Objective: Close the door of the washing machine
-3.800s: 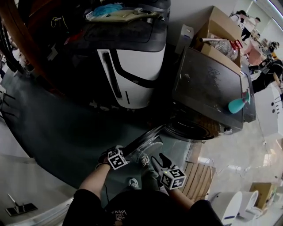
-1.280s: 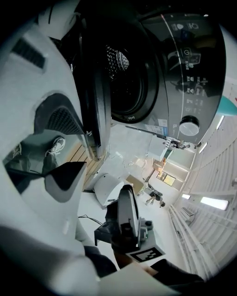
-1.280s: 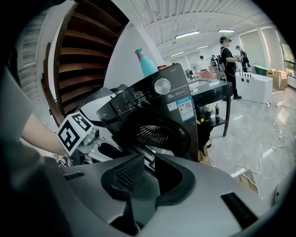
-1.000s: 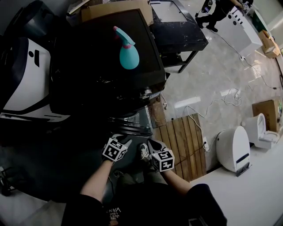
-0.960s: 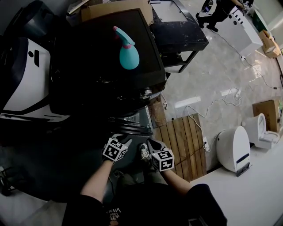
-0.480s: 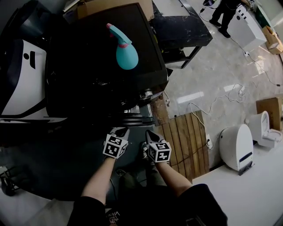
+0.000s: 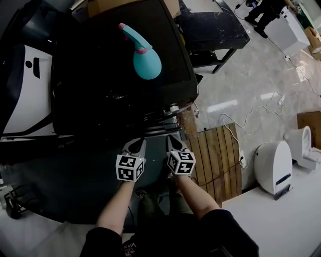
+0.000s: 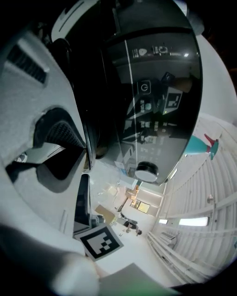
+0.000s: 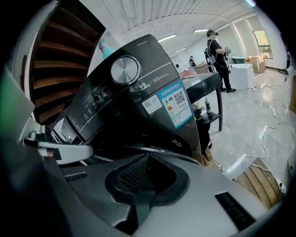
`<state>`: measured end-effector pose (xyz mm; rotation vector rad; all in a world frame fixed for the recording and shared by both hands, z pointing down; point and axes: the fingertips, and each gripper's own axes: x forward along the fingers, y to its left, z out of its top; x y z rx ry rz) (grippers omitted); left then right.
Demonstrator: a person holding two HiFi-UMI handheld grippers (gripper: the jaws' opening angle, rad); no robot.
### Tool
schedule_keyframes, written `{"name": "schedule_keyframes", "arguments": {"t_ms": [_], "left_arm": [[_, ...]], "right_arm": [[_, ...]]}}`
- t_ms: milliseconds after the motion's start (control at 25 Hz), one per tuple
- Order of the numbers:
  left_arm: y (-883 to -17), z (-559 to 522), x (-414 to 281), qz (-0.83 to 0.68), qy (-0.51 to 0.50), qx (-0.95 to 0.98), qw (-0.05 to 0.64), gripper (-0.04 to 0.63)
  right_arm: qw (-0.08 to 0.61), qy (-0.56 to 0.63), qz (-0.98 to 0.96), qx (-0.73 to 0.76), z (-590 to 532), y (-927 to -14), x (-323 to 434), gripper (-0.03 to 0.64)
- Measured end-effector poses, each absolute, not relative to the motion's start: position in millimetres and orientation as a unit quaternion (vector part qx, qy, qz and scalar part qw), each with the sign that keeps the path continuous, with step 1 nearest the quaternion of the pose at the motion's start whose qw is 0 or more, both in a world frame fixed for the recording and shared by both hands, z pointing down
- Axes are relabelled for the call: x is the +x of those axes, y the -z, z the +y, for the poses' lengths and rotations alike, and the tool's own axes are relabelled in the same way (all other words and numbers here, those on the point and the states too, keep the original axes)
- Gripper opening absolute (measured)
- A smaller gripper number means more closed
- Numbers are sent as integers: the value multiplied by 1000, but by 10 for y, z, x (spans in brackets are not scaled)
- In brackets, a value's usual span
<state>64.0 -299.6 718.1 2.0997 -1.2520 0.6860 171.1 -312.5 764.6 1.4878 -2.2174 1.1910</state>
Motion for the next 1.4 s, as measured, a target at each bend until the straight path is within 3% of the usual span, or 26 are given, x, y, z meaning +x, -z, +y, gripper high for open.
{"name": "schedule_keyframes", "arguments": {"t_ms": [720,1400], "left_arm": [[-7097,-3166,98,-571,-217,738,286,11],[-7155,-3208,94,-562,-233,743,280,11]], "right_arm": [[67,-425,-749,504,-3578,-7656,1639,0],[58,-427,-744,511,-3596,-7715,1634,0]]}}
